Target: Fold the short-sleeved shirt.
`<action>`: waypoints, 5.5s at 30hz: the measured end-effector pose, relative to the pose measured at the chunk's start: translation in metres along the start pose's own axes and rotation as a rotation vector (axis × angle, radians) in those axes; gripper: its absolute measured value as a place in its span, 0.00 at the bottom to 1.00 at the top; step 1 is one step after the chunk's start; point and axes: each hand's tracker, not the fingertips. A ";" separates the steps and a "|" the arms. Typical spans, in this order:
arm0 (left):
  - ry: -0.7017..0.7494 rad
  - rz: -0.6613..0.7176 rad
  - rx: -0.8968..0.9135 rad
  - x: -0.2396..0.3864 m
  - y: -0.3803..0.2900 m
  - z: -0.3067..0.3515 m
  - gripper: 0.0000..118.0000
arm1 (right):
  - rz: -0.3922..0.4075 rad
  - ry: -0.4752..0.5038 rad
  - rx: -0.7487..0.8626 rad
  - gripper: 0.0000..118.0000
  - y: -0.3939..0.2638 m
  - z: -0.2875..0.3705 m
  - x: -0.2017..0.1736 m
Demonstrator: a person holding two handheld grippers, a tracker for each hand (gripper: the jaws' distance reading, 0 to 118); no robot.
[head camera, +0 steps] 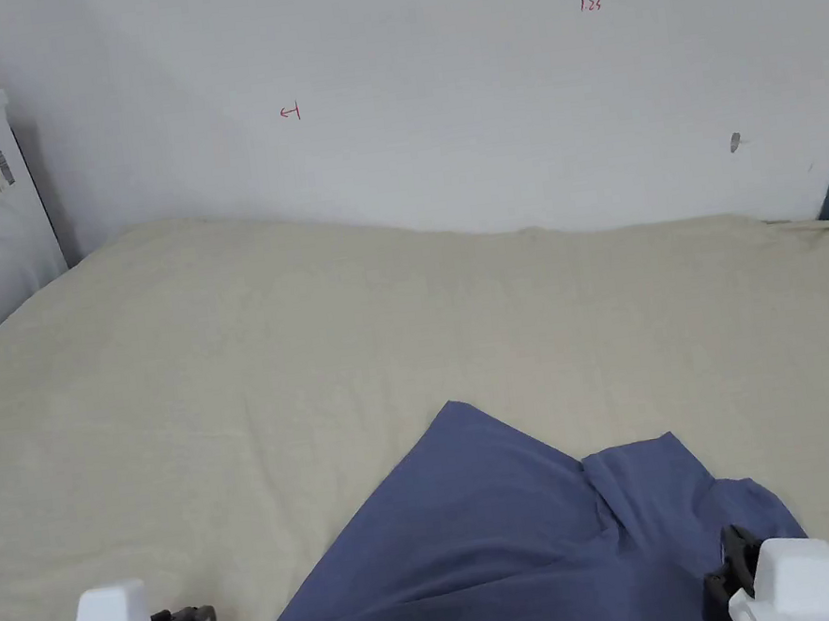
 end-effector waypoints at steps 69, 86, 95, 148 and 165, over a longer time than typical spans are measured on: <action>0.065 -0.048 -0.058 0.059 0.016 -0.027 0.00 | 0.067 0.107 -0.566 0.08 0.005 -0.258 0.109; 0.031 -0.079 0.106 0.050 0.065 0.004 0.00 | 0.019 0.067 -0.205 0.07 0.088 -0.144 0.132; 0.030 -0.129 0.253 0.053 0.142 0.030 0.00 | 0.021 0.034 -0.044 0.04 0.151 -0.103 0.139; 0.160 -0.267 0.443 0.072 0.395 -0.064 0.00 | 0.081 -0.074 0.149 0.04 0.306 -0.274 0.094; 0.140 -0.232 0.105 0.027 0.050 -0.058 0.00 | 0.091 -0.093 -0.170 0.04 -0.010 -0.144 0.090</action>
